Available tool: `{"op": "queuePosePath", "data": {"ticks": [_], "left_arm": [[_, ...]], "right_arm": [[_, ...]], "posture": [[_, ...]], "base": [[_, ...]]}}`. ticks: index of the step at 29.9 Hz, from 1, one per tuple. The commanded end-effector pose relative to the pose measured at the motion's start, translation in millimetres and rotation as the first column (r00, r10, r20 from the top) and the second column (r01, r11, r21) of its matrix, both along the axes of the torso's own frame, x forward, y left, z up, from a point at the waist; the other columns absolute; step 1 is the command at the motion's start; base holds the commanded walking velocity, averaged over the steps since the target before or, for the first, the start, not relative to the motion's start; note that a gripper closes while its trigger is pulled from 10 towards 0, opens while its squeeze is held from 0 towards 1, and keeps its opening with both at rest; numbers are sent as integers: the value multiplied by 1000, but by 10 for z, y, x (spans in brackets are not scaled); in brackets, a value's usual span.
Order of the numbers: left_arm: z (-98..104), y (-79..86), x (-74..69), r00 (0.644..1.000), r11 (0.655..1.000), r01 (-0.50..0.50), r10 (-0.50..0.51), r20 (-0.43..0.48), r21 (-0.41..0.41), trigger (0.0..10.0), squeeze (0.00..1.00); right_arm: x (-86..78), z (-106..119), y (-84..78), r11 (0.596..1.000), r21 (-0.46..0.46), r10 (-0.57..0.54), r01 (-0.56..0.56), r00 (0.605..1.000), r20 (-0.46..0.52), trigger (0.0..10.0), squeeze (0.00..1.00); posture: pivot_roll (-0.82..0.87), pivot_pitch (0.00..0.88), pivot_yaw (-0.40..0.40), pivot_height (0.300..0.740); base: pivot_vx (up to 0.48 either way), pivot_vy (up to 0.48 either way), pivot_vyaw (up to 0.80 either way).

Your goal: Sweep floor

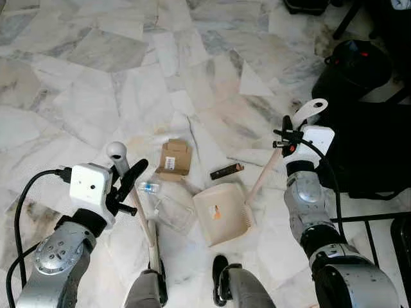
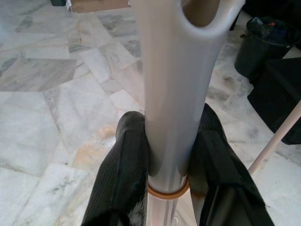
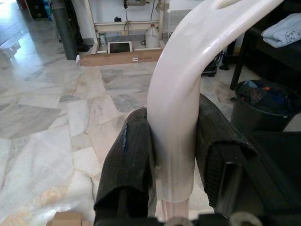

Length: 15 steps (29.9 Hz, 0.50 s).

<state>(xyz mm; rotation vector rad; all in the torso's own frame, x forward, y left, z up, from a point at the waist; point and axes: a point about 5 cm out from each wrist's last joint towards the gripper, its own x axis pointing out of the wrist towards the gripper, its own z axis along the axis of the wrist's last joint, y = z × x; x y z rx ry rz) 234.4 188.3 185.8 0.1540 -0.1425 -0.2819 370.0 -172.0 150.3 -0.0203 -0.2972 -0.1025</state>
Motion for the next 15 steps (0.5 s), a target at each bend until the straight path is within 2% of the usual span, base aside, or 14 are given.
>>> {"op": "queuePosePath", "data": {"ticks": [1,7,9,10,11,12,15], "left_arm": [[7,52,-62,1000,1000,-10,10,-21,7,10000,0],[33,196,-65,998,998,-60,60,-9,20,10000,0],[62,278,-43,997,993,-83,83,9,81,10000,0],[62,278,-43,997,993,-83,83,9,81,10000,0],[91,291,-12,997,987,-73,71,18,141,10000,0],[121,294,14,998,985,-63,59,30,162,10000,0],[125,297,26,998,985,-62,58,30,159,10000,0]], "right_arm": [[-92,-259,-50,1000,-20,-16,14,995,-95,10000,0],[-142,-351,-5,1000,-25,7,-10,994,-112,10000,0],[-154,-371,-4,1000,-23,6,-8,993,-116,10000,0],[-154,-371,-4,1000,-23,6,-8,993,-116,10000,0],[-157,-373,-3,1000,-21,5,-7,993,-116,10000,0],[-160,-376,2,1000,-22,5,-7,993,-116,10000,0],[-162,-381,8,1000,-21,6,-8,993,-118,10000,0]], "posture": [[137,465,-39,740],[134,473,-39,740],[120,468,-43,740],[120,468,-43,740],[112,461,-46,740],[109,457,-46,740],[105,455,-48,740]], "base": [[0,0,0],[0,0,0],[0,0,0],[0,0,0],[0,0,0],[0,0,0],[0,0,0]]}}
